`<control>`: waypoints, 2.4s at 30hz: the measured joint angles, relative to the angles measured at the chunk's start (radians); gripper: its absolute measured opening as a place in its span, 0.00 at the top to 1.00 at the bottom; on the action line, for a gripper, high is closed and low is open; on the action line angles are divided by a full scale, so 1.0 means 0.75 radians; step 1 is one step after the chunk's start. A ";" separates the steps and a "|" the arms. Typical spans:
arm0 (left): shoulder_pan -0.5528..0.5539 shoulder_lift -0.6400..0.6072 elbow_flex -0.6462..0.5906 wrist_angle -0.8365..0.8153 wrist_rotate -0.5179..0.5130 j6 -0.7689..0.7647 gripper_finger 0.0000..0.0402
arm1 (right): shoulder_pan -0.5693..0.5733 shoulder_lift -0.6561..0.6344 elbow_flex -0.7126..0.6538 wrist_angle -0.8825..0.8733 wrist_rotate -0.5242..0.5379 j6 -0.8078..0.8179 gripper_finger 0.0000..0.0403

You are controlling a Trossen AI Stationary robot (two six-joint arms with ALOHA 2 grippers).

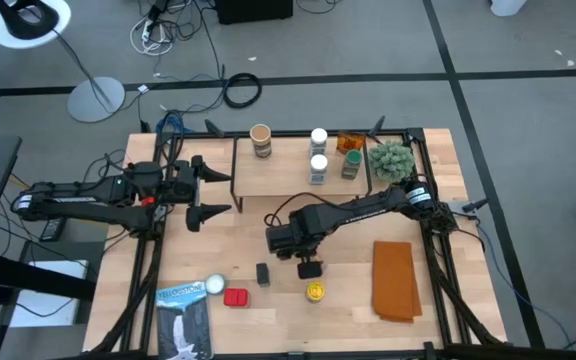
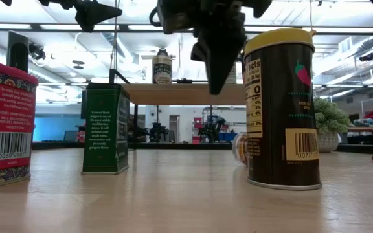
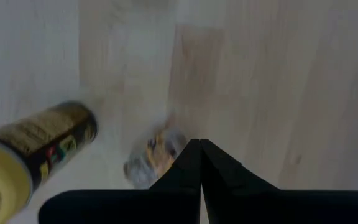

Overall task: Shelf spices
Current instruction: Put the red seasoning can on the shelf

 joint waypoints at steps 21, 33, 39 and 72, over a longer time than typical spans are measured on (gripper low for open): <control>0.000 0.000 0.000 0.001 0.000 0.000 0.01 | 0.257 -0.001 0.020 -0.333 0.015 0.379 1.00; 0.000 0.000 0.000 0.001 0.000 0.000 0.01 | 0.406 -0.080 0.020 -0.301 0.075 0.588 1.00; 0.000 0.000 0.000 0.002 0.000 0.000 0.01 | 0.485 -0.147 0.020 -0.301 0.181 0.753 0.99; 0.000 0.000 0.000 0.002 0.000 0.000 0.01 | 0.490 -0.152 0.020 0.009 0.225 0.695 0.26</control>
